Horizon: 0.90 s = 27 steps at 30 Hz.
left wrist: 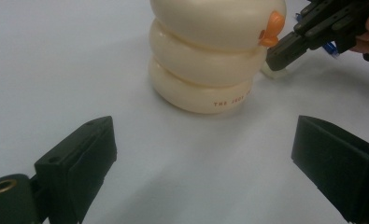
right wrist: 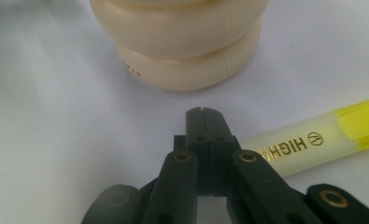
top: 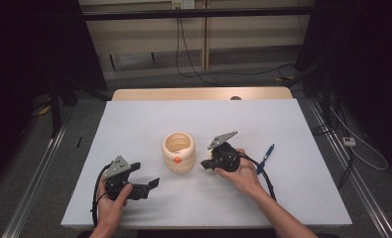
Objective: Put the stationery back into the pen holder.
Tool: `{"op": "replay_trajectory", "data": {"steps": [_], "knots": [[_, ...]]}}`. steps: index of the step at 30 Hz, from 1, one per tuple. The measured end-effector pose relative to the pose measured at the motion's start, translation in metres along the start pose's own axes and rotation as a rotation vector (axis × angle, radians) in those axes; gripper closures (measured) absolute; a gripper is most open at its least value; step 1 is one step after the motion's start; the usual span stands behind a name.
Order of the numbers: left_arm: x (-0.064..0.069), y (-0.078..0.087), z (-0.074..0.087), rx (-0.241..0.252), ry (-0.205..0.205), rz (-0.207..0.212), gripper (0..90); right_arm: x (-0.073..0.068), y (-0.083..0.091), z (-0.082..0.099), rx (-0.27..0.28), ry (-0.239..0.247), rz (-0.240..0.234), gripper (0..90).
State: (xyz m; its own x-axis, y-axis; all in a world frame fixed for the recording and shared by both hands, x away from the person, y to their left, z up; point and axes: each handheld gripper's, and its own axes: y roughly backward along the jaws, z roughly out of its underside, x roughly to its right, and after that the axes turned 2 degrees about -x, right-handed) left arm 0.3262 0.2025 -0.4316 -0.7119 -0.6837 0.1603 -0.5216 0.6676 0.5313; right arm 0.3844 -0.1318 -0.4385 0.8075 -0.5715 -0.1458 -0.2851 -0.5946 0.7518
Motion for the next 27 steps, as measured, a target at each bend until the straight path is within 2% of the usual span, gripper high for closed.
{"op": "replay_trajectory", "data": {"steps": [2, 5, 10, 15, 17, 23, 27], "knots": [[0.000, 0.000, 0.000, 0.001, 0.000, 0.002, 6.6, 0.000, -0.003, 0.000, -0.003, 0.006, -0.005, 90.0], [0.000, 0.001, 0.000, 0.006, 0.005, 0.003, 6.6, -0.003, -0.003, -0.002, -0.027, 0.021, 0.013, 90.0], [-0.001, 0.003, 0.000, 0.012, 0.004, 0.002, 6.6, -0.003, -0.002, 0.001, -0.106, 0.047, 0.066, 90.0], [-0.001, 0.003, 0.000, 0.013, 0.004, -0.002, 6.6, 0.001, 0.002, 0.005, -0.119, 0.048, 0.059, 90.0], [-0.001, 0.003, 0.000, 0.012, 0.002, -0.001, 6.6, 0.003, 0.004, 0.006, -0.126, 0.034, 0.052, 90.0], [0.000, 0.004, 0.000, 0.013, 0.006, -0.001, 6.8, 0.012, 0.007, 0.010, -0.132, -0.018, -0.001, 90.0], [-0.001, 0.003, 0.001, 0.015, 0.010, 0.003, 6.8, 0.016, 0.009, 0.011, -0.137, -0.012, -0.020, 90.0]]}}
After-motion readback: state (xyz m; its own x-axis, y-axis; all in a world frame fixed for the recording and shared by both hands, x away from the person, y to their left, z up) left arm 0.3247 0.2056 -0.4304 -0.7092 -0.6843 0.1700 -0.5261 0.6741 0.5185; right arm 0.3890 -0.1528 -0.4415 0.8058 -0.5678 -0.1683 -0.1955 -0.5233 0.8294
